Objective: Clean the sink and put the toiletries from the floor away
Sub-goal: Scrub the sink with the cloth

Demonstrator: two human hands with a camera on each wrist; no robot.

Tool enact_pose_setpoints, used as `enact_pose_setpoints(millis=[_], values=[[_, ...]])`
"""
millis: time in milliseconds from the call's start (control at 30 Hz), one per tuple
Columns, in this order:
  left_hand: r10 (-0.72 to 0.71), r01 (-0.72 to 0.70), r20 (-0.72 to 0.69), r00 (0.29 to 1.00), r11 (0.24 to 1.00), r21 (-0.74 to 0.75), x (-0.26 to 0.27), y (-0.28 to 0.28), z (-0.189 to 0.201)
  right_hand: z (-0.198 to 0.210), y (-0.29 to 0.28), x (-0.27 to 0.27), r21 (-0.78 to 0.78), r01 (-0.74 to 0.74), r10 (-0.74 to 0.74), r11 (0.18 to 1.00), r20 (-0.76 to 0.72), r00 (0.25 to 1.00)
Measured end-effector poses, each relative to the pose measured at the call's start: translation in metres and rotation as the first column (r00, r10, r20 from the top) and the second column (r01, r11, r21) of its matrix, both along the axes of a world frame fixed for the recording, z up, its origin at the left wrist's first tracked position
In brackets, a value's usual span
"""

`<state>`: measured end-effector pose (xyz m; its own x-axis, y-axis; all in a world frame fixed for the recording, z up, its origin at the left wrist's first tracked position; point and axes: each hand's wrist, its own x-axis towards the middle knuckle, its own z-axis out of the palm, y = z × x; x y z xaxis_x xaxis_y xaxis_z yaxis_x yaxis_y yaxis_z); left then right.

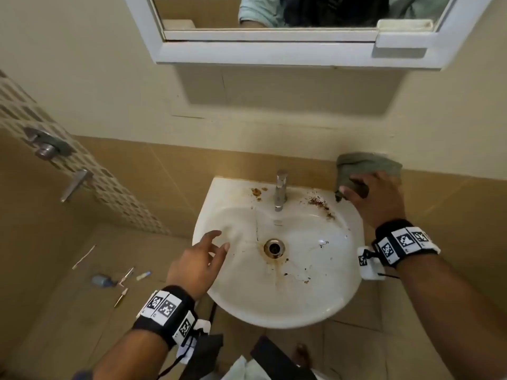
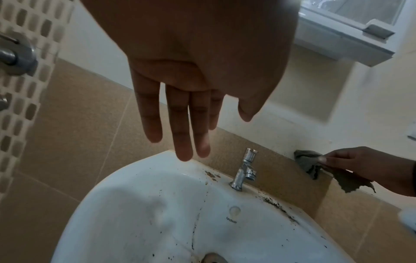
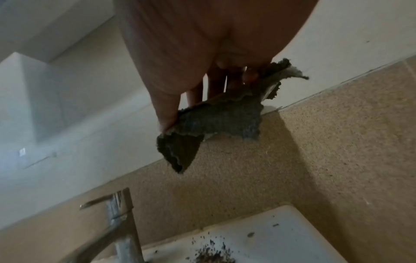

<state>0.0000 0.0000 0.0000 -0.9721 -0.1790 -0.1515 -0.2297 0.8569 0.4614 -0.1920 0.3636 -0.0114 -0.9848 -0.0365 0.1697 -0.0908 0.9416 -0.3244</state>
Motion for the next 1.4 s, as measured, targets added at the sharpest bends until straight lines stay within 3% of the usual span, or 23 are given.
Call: enact_pose_setpoints(millis=[200, 333, 533, 633, 700, 833, 900, 967, 1033, 1133, 1167, 1233, 1300, 1333, 1400], values=[[-0.012, 0.013, -0.007, 1.000, 0.983, 0.183, -0.039, -0.015, -0.013, 0.006, 0.001, -0.006, -0.180, 0.095, -0.091, 0.979, 0.029, 0.995], [-0.135, 0.134, -0.015, 0.991, 0.958, 0.255, -0.077, -0.028, -0.017, 0.029, -0.007, -0.001, -0.269, 0.135, -0.141, 0.954, -0.003, 0.990], [-0.291, 0.297, -0.076, 0.954, 0.866, 0.402, -0.118, -0.044, -0.008, 0.100, -0.048, 0.034, -0.568, 0.162, -0.248, 0.807, -0.076, 0.966], [-0.327, 0.353, -0.143, 0.934, 0.797, 0.489, -0.132, -0.044, -0.001, 0.128, -0.082, 0.054, -0.690, 0.082, -0.199, 0.719, -0.092, 0.976], [-0.356, 0.406, -0.197, 0.913, 0.752, 0.520, -0.134, -0.039, 0.007, 0.139, -0.104, 0.068, -0.700, 0.042, -0.126, 0.713, -0.069, 0.990], [-0.460, 0.536, -0.288, 0.840, 0.618, 0.576, -0.129, -0.026, 0.029, 0.150, -0.140, 0.089, -0.702, 0.011, 0.115, 0.712, 0.132, 0.985], [-0.575, 0.597, -0.250, 0.779, 0.561, 0.573, -0.128, -0.020, 0.037, 0.152, -0.156, 0.096, -0.780, 0.017, 0.217, 0.626, 0.195, 0.956], [-0.673, 0.536, -0.106, 0.732, 0.474, 0.698, -0.123, -0.017, 0.044, 0.153, -0.169, 0.101, -0.847, 0.036, 0.260, 0.531, 0.203, 0.944], [-0.716, 0.357, 0.035, 0.697, 0.389, 0.849, -0.114, -0.017, 0.051, 0.146, -0.176, 0.100, -0.904, 0.119, 0.220, 0.410, 0.225, 0.949], [-0.684, 0.245, 0.082, 0.725, 0.367, 0.897, -0.102, -0.021, 0.054, 0.115, -0.168, 0.092, -0.922, 0.337, 0.083, 0.193, 0.357, 0.930], [-0.651, 0.213, 0.082, 0.754, 0.361, 0.908, -0.099, -0.022, 0.053, 0.100, -0.165, 0.091, -0.893, 0.401, 0.029, 0.205, 0.415, 0.910], [-0.590, 0.141, 0.089, 0.802, 0.332, 0.933, -0.099, -0.024, 0.048, 0.075, -0.160, 0.096, -0.793, 0.463, -0.075, 0.396, 0.475, 0.877], [-0.537, 0.062, 0.126, 0.834, 0.318, 0.946, -0.098, -0.027, 0.044, 0.058, -0.162, 0.106, -0.718, 0.419, -0.169, 0.556, 0.395, 0.903], [-0.502, 0.009, 0.161, 0.850, 0.319, 0.948, -0.097, -0.029, 0.043, 0.054, -0.163, 0.112, -0.733, 0.366, -0.158, 0.574, 0.339, 0.927], [-0.456, -0.093, 0.233, 0.859, 0.309, 0.947, -0.094, -0.031, 0.042, 0.052, -0.169, 0.124, -0.773, 0.202, 0.015, 0.602, 0.264, 0.964]])
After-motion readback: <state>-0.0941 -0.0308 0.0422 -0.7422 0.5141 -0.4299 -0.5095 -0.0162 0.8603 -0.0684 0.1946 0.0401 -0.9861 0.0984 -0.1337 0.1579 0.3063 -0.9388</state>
